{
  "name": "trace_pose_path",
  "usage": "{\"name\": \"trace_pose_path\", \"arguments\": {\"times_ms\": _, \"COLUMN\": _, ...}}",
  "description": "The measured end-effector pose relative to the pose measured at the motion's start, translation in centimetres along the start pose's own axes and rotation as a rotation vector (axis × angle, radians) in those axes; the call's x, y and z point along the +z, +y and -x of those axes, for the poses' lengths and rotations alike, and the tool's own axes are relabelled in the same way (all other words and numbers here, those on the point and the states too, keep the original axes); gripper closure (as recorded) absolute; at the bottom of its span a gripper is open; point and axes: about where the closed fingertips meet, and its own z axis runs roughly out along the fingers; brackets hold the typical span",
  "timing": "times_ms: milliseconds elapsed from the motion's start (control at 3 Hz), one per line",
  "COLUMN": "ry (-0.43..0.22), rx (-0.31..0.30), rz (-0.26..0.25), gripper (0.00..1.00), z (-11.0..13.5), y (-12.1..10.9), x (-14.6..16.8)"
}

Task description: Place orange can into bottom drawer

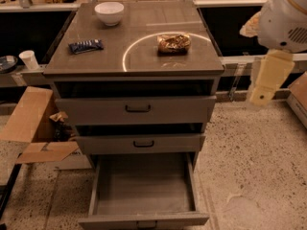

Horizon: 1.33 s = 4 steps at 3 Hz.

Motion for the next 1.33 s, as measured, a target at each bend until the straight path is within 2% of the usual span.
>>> {"name": "trace_pose_path", "arguments": {"times_ms": 667, "ry": -0.088, "rx": -0.115, "rz": 0.035, "gripper": 0.00, "z": 6.6, "y": -5.4, "x": 5.2}}
{"name": "trace_pose_path", "arguments": {"times_ms": 1000, "ry": -0.089, "rx": -0.115, "rz": 0.035, "gripper": 0.00, "z": 6.6, "y": -5.4, "x": 5.2}}
{"name": "trace_pose_path", "arguments": {"times_ms": 1333, "ry": -0.173, "rx": -0.101, "rz": -0.004, "gripper": 0.00, "z": 7.1, "y": -9.7, "x": 8.1}}
